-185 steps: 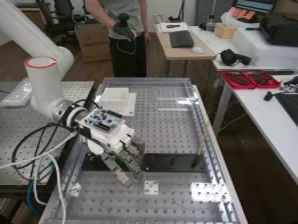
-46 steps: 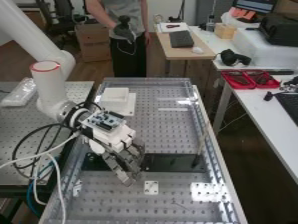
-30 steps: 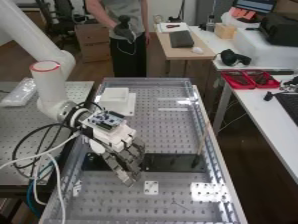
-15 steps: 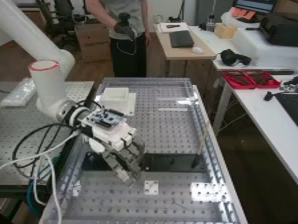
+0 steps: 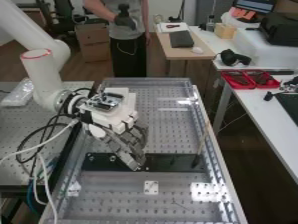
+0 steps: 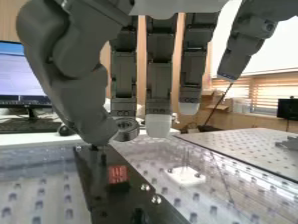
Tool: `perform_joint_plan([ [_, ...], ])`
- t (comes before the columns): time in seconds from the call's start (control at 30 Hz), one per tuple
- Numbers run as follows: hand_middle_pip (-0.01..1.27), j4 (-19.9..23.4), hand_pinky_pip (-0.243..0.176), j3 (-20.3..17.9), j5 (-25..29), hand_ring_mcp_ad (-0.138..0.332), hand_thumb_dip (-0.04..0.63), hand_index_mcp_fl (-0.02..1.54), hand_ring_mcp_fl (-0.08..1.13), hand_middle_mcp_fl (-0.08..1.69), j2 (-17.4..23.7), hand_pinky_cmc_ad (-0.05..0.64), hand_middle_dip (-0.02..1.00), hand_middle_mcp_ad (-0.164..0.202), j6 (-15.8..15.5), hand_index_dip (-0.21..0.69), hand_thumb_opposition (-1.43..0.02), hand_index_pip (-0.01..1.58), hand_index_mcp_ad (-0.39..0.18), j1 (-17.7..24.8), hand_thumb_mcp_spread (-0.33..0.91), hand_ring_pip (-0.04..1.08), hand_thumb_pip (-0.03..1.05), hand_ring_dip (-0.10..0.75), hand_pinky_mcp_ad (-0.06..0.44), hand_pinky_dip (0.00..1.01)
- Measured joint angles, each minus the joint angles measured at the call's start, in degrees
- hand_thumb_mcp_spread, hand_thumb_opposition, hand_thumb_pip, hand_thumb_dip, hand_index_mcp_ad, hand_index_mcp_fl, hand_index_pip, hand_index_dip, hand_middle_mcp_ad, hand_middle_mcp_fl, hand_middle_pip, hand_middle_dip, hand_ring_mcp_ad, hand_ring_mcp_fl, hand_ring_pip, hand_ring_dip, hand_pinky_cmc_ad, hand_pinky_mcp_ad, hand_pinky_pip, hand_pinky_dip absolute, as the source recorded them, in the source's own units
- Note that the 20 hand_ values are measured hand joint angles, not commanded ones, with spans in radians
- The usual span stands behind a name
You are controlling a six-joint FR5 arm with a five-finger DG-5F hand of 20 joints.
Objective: Grab the bearing and place it in the white container
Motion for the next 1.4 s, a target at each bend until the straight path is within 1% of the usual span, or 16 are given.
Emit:
perform_joint_plan([
  [0.1,1.03,-0.1,-0.091,-0.3,-0.7,0.084,0.316,0.4,0.16,0.52,1.3,0.367,0.69,0.035,-0.6,0.0,-0.88,1.33,-0.113,0.3,0.42,0.76,0.68,0.412,0.29,0.47],
  [0.17,1.03,-0.2,-0.091,-0.4,-1.0,0.084,0.316,0.4,0.16,0.54,1.9,0.367,0.69,0.035,-0.8,0.0,-0.89,1.33,-0.113,0.5,0.45,0.76,0.68,0.415,0.29,0.47],
  [0.27,1.03,-0.3,-0.091,-1.0,-1.2,0.086,0.316,0.4,0.16,0.54,3.8,0.367,0.69,0.031,-1.1,0.0,-0.9,1.33,-0.113,1.3,0.45,0.76,0.68,0.415,0.29,0.47],
  [0.3,1.03,-0.4,-0.091,-1.2,-1.3,0.084,0.316,0.4,0.18,0.54,4.5,0.367,0.69,0.035,-1.2,0.0,-0.89,1.33,-0.113,1.7,0.45,0.76,0.68,0.415,0.286,0.47],
  [0.43,1.03,-0.9,-0.089,-2.1,-1.1,0.086,0.316,0.4,0.18,0.55,7.3,0.367,0.69,0.031,-1.7,0.0,-0.9,1.33,-0.113,3.3,0.45,0.77,0.68,0.424,0.29,0.47],
  [0.47,1.03,-1.3,-0.093,-2.4,-1.0,0.086,0.316,0.4,0.18,0.55,8.2,0.363,0.69,0.031,-2.0,0.0,-0.9,1.33,-0.113,4.0,0.45,0.75,0.68,0.424,0.29,0.47],
  [0.53,1.03,-2.0,-0.093,-2.9,-0.4,0.084,0.316,0.4,0.19,0.54,9.9,0.363,0.69,0.035,-2.5,0.0,-0.9,1.33,-0.113,5.4,0.45,0.75,0.68,0.428,0.286,0.47],
  [0.57,1.03,-2.2,-0.093,-3.0,-0.2,0.08,0.316,0.4,0.2,0.54,10.3,0.363,0.69,0.035,-2.6,0.0,-0.9,1.33,-0.113,5.8,0.45,0.75,0.68,0.426,0.29,0.46],
  [0.63,1.03,-3.2,-0.089,-3.5,1.0,0.079,0.316,0.4,0.2,0.54,11.9,0.363,0.69,0.035,-3.1,0.0,-0.9,1.33,-0.113,7.4,0.45,0.75,0.68,0.429,0.29,0.46],
  [0.83,1.03,-5.2,-0.089,-4.2,4.7,0.079,0.316,0.4,0.2,0.56,14.9,0.363,0.69,0.031,-4.4,0.0,-0.9,1.33,-0.113,11.5,0.45,0.75,0.68,0.433,0.286,0.44],
  [0.93,1.03,-6.3,-0.087,-4.6,8.0,0.079,0.316,0.4,0.2,0.56,16.5,0.363,0.69,0.028,-5.2,0.0,-0.9,1.33,-0.113,14.7,0.45,0.75,0.68,0.433,0.29,0.44],
  [0.97,1.03,-6.5,-0.075,-4.6,8.6,0.079,0.316,0.4,0.2,0.56,16.7,0.363,0.69,0.028,-5.3,0.0,-0.9,1.33,-0.113,15.1,0.44,0.75,0.68,0.433,0.29,0.44],
  [1.03,1.03,-7.1,-0.075,-4.8,11.2,0.077,0.316,0.4,0.21,0.56,17.6,0.363,0.69,0.03,-5.7,0.0,-0.91,1.33,-0.115,17.4,0.45,0.74,0.68,0.433,0.286,0.44],
  [1.13,1.03,-7.4,-0.075,-4.9,13.5,0.077,0.316,0.41,0.21,0.58,18.2,0.363,0.69,0.03,-6.1,0.0,-0.91,1.33,-0.115,19.4,0.45,0.74,0.68,0.433,0.29,0.44],
  [1.23,1.04,-7.9,-0.075,-5.1,17.1,0.077,0.316,0.41,0.21,0.58,18.9,0.363,0.7,0.03,-6.5,0.0,-0.91,1.33,-0.115,22.7,0.45,0.74,0.68,0.433,0.29,0.44],
  [1.4,1.04,-8.6,-0.075,-5.1,21.9,0.075,0.316,0.42,0.21,0.57,19.2,0.363,0.7,0.024,-6.2,0.0,-0.92,1.33,-0.115,27.2,0.45,0.74,0.68,0.431,0.29,0.44],
])
